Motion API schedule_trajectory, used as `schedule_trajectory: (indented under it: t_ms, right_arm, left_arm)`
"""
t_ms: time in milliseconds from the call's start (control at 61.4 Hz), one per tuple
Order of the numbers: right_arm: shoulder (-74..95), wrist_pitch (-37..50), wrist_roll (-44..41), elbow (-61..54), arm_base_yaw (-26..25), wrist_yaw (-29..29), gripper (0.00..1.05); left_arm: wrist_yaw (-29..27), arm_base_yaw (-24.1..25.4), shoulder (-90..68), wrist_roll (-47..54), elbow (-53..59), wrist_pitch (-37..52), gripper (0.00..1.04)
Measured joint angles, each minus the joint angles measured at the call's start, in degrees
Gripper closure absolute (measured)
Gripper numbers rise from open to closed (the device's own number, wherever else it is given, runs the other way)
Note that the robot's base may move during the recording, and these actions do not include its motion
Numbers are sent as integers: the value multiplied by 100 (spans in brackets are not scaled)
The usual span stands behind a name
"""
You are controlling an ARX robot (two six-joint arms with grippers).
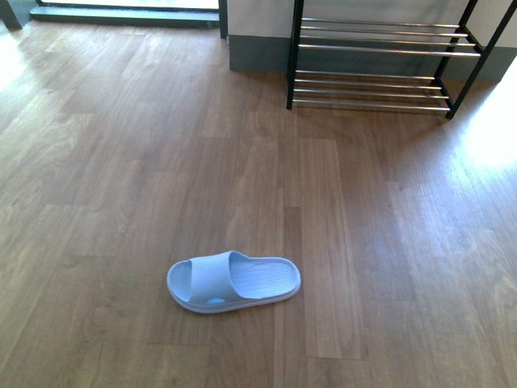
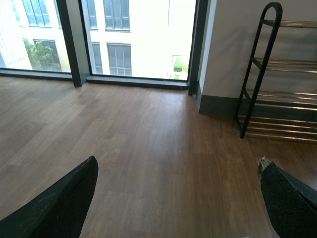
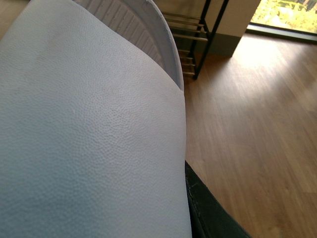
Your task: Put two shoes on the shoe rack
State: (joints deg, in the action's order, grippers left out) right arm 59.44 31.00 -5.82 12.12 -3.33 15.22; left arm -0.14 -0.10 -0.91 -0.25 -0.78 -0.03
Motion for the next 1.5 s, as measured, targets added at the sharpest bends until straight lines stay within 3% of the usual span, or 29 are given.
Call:
schedule_trajectory:
  t_ms: [1498]
  right_arm:
    - [13, 0, 0, -22, -11, 2, 103]
  left_arm:
    - [17, 0, 0, 0, -2, 0, 9]
